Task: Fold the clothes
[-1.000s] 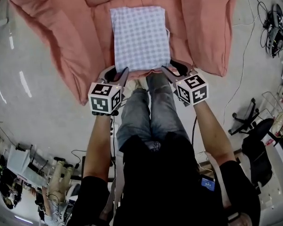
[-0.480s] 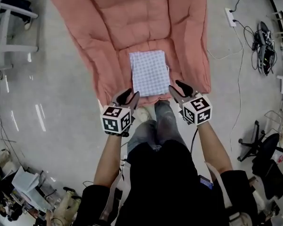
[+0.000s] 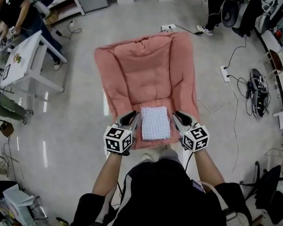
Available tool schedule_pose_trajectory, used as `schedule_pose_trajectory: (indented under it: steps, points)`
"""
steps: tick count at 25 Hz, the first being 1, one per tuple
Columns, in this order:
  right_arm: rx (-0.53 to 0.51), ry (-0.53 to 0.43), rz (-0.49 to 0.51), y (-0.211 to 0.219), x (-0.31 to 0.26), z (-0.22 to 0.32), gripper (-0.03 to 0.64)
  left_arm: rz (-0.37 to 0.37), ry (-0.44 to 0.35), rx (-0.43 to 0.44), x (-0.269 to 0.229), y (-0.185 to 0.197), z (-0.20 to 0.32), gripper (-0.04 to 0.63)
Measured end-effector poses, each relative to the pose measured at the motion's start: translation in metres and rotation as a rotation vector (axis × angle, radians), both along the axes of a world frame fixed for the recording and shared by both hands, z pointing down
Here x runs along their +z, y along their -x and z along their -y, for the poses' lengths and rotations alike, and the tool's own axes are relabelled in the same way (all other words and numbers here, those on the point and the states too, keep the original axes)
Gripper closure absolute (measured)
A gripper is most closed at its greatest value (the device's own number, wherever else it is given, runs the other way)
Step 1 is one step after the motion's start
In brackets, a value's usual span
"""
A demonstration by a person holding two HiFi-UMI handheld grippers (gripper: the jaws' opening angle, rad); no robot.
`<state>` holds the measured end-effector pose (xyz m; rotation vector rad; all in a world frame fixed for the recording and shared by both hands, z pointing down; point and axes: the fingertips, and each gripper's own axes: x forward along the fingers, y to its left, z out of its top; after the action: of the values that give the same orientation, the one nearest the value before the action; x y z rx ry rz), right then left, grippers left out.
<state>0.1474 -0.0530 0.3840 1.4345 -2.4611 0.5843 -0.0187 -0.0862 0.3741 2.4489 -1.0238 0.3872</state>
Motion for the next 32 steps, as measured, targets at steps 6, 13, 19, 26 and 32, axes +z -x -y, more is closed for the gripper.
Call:
schedule_pose_trajectory:
  steps: [6, 13, 19, 26, 32]
  points:
    - [-0.045, -0.13, 0.052, -0.022, -0.069, 0.036, 0.552, -0.038, -0.087, -0.076, -0.051, -0.023, 0.014, 0.541]
    - [-0.145, -0.189, 0.078, -0.041, -0.109, 0.054, 0.561, -0.094, -0.166, -0.212, -0.084, -0.038, 0.022, 0.56]
    - [-0.156, -0.269, 0.114, -0.052, -0.136, 0.057, 0.609, -0.065, -0.29, -0.261, -0.116, -0.034, 0.016, 0.571]
    - [-0.123, -0.317, 0.117, -0.025, -0.154, 0.054, 0.612, -0.09, -0.358, -0.251, -0.138, 0.0, 0.015, 0.588]
    - [-0.053, -0.335, 0.141, -0.013, -0.164, 0.061, 0.612, -0.082, -0.363, -0.231, -0.139, 0.031, 0.026, 0.588]
